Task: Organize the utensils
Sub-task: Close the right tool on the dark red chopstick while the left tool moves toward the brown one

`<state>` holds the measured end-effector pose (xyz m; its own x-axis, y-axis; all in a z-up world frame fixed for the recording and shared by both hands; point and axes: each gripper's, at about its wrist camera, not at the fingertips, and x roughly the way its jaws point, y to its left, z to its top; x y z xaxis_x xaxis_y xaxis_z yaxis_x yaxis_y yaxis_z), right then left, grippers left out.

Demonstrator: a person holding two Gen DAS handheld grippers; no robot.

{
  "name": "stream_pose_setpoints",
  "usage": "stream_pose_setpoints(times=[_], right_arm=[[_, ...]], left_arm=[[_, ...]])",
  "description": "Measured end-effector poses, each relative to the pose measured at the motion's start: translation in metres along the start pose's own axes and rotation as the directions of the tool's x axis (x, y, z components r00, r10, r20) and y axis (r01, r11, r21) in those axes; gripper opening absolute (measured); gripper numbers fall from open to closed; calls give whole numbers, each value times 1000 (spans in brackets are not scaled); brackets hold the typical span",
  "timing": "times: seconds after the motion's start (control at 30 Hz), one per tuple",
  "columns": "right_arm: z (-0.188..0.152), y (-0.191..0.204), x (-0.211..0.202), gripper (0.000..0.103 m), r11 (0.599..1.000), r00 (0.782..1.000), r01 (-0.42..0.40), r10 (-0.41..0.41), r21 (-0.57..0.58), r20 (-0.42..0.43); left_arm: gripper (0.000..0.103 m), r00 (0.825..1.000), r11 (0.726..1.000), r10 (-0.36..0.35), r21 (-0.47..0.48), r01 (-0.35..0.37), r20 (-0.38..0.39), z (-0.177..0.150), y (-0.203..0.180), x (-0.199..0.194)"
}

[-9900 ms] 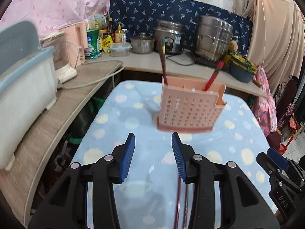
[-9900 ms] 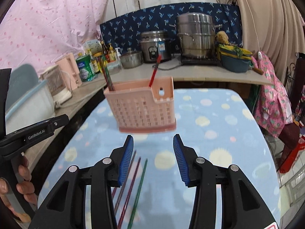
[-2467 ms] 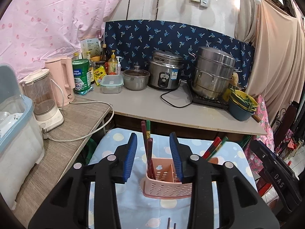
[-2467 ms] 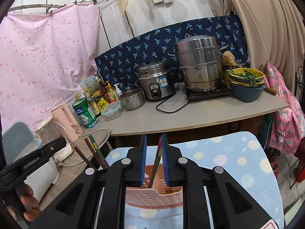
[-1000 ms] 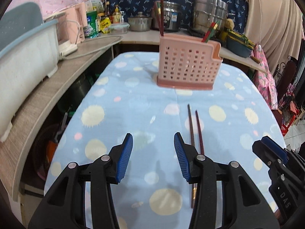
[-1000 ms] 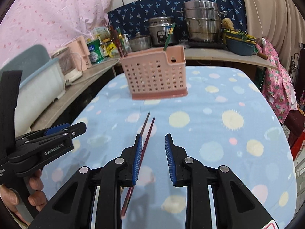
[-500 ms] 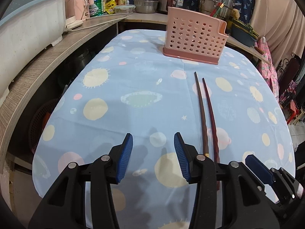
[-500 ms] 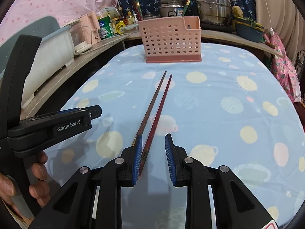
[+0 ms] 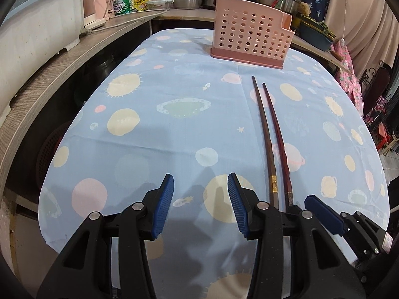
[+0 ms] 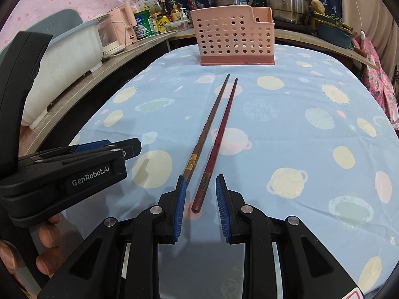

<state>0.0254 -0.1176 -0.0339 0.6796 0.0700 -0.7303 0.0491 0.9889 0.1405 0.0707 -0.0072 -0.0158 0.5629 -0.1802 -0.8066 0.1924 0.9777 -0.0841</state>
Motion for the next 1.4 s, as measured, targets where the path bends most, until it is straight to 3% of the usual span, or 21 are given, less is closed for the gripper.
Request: stream_pose_setpoints(times=[0.33, 0.9, 1.0, 1.17, 1.4], right_arm=[[-5, -1, 10, 10, 1000, 999, 24, -24, -9, -25], [-5, -34, 2, 7, 995, 996, 84, -83, 53, -7], [-5, -43, 1, 7, 993, 996, 93, -93, 75, -4], [-5, -54, 0, 7, 991, 995, 99, -99, 95, 0], [-5, -55, 0, 7, 990, 995, 96, -96, 99, 1]], left_arm=[[43, 1000, 1000, -2, 7, 2, -9, -3, -2, 1], [44, 999, 998, -37, 56, 38, -26, -3, -31, 8], [49, 998, 996, -48, 70, 50, -27, -2, -41, 9], [49, 998, 994, -62, 87, 64, -32, -1, -55, 14], [48, 998, 995, -48, 89, 52, -48, -2, -62, 24]])
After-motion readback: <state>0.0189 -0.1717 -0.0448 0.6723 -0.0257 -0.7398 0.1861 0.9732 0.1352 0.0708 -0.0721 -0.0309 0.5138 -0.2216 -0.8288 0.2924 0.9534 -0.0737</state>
